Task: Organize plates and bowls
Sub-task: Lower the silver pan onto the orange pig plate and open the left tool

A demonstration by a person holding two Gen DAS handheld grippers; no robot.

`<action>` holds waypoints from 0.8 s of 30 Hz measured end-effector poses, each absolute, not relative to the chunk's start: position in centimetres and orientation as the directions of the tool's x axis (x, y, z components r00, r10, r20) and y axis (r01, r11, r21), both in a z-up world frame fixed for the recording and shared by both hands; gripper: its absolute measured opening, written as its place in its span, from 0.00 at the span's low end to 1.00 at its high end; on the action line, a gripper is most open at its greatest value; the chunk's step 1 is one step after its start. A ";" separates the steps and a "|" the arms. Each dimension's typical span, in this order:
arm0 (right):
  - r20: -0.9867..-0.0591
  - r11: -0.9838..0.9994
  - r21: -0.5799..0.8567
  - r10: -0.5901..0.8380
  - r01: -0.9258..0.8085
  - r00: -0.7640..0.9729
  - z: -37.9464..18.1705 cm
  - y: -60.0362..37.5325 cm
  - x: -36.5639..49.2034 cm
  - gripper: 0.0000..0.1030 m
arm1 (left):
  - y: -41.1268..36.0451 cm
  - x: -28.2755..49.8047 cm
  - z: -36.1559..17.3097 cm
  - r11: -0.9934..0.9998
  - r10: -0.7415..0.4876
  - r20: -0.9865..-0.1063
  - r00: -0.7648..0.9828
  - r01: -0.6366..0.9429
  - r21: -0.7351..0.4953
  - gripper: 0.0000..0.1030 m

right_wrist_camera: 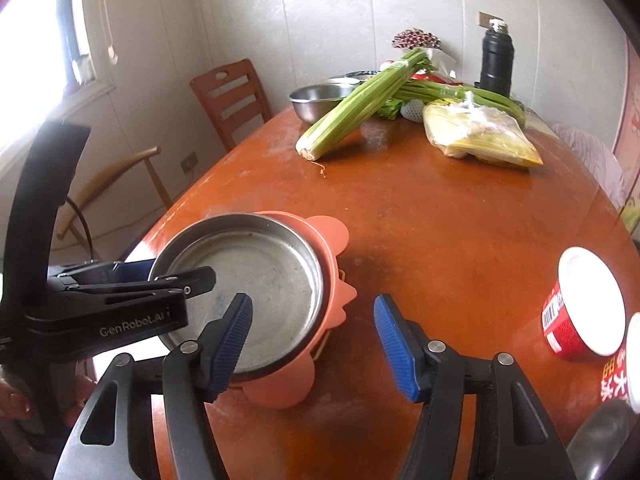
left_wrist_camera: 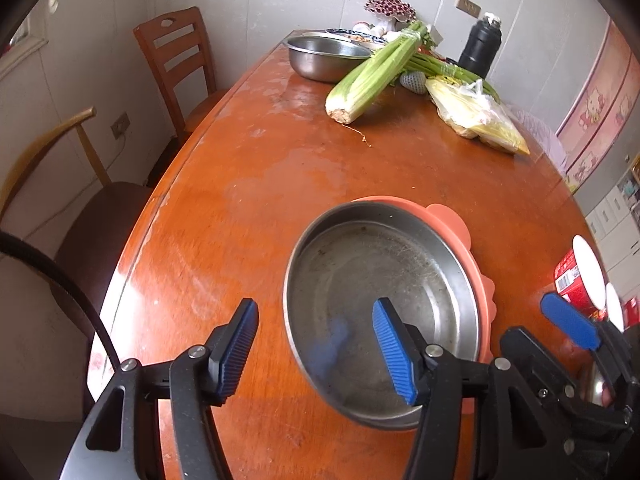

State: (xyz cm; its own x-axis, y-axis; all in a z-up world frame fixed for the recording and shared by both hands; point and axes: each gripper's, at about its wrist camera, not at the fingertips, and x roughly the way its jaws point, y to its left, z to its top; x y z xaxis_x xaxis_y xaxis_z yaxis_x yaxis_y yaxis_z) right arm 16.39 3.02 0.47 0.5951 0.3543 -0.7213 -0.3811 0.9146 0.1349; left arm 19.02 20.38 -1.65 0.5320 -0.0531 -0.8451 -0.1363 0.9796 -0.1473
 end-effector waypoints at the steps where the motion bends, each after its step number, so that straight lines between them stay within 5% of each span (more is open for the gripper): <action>1: -0.724 0.916 0.137 0.353 -0.377 0.593 0.4 2.9 16.3 0.64 | 20.7 18.8 -1.7 0.976 -0.074 -0.841 0.535 -0.133 -0.170 0.60; 24: -0.773 0.921 0.178 0.349 -0.348 0.529 -0.8 1.8 15.7 0.64 | 18.2 20.1 -3.8 0.985 -0.088 -0.871 0.483 -0.085 -0.147 0.63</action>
State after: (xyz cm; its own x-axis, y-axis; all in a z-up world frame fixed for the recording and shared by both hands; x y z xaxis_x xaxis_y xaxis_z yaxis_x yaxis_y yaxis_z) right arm 15.68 1.81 -0.76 0.5291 0.3493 -0.7734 -0.3479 0.9205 0.1778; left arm 20.06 18.22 -3.78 0.4831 -0.0880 -0.8711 -0.0852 0.9855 -0.1468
